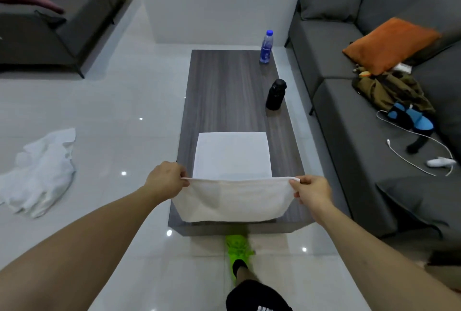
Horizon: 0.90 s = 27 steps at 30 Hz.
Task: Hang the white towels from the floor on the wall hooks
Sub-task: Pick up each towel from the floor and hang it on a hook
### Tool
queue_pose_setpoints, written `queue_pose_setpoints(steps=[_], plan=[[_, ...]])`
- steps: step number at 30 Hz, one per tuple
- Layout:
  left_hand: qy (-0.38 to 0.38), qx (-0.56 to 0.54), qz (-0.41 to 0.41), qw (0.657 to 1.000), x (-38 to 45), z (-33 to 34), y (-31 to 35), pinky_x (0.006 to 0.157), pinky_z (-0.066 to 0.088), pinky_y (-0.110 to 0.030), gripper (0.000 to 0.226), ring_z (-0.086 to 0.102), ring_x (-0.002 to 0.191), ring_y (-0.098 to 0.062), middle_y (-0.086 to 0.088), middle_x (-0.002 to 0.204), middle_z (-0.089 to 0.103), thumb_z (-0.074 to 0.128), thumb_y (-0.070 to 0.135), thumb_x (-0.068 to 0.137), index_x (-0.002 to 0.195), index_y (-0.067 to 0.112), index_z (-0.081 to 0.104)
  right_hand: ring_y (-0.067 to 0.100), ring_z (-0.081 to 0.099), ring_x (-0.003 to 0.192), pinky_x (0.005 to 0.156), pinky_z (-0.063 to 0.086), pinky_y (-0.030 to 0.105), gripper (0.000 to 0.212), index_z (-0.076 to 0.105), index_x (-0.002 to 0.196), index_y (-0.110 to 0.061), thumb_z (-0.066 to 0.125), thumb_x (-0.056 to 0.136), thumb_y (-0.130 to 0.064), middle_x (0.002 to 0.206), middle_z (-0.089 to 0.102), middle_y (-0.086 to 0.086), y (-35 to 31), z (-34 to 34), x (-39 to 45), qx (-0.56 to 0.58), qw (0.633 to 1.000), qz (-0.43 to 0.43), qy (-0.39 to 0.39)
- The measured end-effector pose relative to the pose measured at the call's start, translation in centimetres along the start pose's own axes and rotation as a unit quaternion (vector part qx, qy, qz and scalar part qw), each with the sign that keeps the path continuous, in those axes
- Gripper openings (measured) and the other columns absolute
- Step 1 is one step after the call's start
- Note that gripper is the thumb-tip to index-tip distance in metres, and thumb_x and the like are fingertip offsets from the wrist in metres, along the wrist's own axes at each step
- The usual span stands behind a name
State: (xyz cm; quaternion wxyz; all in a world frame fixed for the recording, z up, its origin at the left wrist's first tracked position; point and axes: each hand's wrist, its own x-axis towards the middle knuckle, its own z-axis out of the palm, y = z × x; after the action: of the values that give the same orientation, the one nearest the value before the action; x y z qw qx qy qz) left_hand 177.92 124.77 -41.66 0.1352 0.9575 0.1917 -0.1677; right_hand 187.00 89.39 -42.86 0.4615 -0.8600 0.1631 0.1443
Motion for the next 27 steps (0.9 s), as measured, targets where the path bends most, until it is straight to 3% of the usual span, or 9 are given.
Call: queue_pose_setpoints(steps=[11, 14, 16, 18, 20, 24, 27], plan=[[-0.003, -0.027, -0.053, 0.998, 21.0, -2.6, 1.9, 0.079, 0.052, -0.037, 0.015, 0.060, 0.091, -0.028, -0.007, 0.097, 0.067, 0.061, 0.032, 0.090, 0.094, 0.020, 0.069, 0.018, 0.069, 0.065, 0.075, 0.060, 0.042, 0.016, 0.068, 0.068, -0.024, 0.073, 0.082, -0.026, 0.060, 0.070, 0.001, -8.4, 7.0, 20.6, -0.040, 0.999, 0.032, -0.017], [0.002, -0.043, -0.075, 0.996, 26.4, -1.7, 2.3, 0.077, 0.050, -0.035, 0.015, 0.059, 0.092, -0.030, -0.008, 0.100, 0.066, 0.060, 0.029, 0.091, 0.099, 0.018, 0.067, 0.017, 0.069, 0.072, 0.072, 0.060, 0.036, 0.009, 0.072, 0.084, -0.019, 0.071, 0.082, -0.028, 0.072, 0.072, -0.003, -9.9, 9.7, 26.4, -0.043, 0.998, 0.041, -0.008], [0.021, -0.068, -0.092, 0.993, 29.1, -0.4, 2.4, 0.076, 0.048, -0.033, 0.018, 0.060, 0.096, -0.032, -0.008, 0.104, 0.065, 0.061, 0.024, 0.089, 0.105, 0.016, 0.065, 0.018, 0.066, 0.084, 0.077, 0.055, 0.031, 0.025, 0.070, 0.106, -0.021, 0.071, 0.082, -0.029, 0.093, 0.069, -0.007, -9.8, 11.3, 29.4, -0.049, 0.997, 0.050, 0.012], [0.015, -0.093, -0.106, 0.990, 30.5, 1.6, 2.4, 0.073, 0.046, -0.034, 0.018, 0.060, 0.096, -0.034, -0.010, 0.101, 0.064, 0.061, 0.022, 0.087, 0.102, 0.014, 0.063, 0.022, 0.067, 0.089, 0.081, 0.056, 0.034, 0.034, 0.067, 0.115, -0.021, 0.069, 0.082, -0.029, 0.100, 0.069, -0.003, -8.7, 12.5, 31.1, -0.067, 0.995, 0.068, 0.012], [-0.028, -0.105, -0.122, 0.986, 30.5, 4.5, 2.4, 0.080, 0.048, -0.036, 0.026, 0.059, 0.103, -0.033, -0.011, 0.110, 0.064, 0.063, 0.026, 0.087, 0.111, 0.016, 0.064, 0.027, 0.068, 0.091, 0.085, 0.057, 0.040, 0.031, 0.069, 0.112, -0.016, 0.069, 0.082, -0.025, 0.101, 0.072, 0.004, -6.2, 13.7, 31.4, -0.093, 0.992, 0.085, -0.009], [-0.123, -0.115, -0.163, 0.972, 27.0, 11.5, 2.0, 0.083, 0.049, -0.035, 0.035, 0.059, 0.106, -0.027, -0.007, 0.122, 0.061, 0.064, 0.034, 0.090, 0.122, 0.020, 0.061, 0.026, 0.068, 0.085, 0.078, 0.056, 0.034, 0.024, 0.070, 0.108, -0.011, 0.071, 0.086, -0.019, 0.100, 0.072, 0.009, 0.7, 16.3, 28.2, -0.102, 0.979, 0.161, -0.079], [-0.183, -0.140, -0.211, 0.950, 22.7, 16.5, 1.6, 0.085, 0.050, -0.036, 0.041, 0.058, 0.107, -0.027, -0.010, 0.126, 0.057, 0.062, 0.034, 0.091, 0.128, 0.016, 0.057, 0.030, 0.064, 0.098, 0.080, 0.052, 0.032, 0.033, 0.064, 0.120, -0.008, 0.068, 0.088, -0.019, 0.112, 0.068, 0.013, 6.4, 17.4, 24.1, -0.127, 0.960, 0.230, -0.095]])
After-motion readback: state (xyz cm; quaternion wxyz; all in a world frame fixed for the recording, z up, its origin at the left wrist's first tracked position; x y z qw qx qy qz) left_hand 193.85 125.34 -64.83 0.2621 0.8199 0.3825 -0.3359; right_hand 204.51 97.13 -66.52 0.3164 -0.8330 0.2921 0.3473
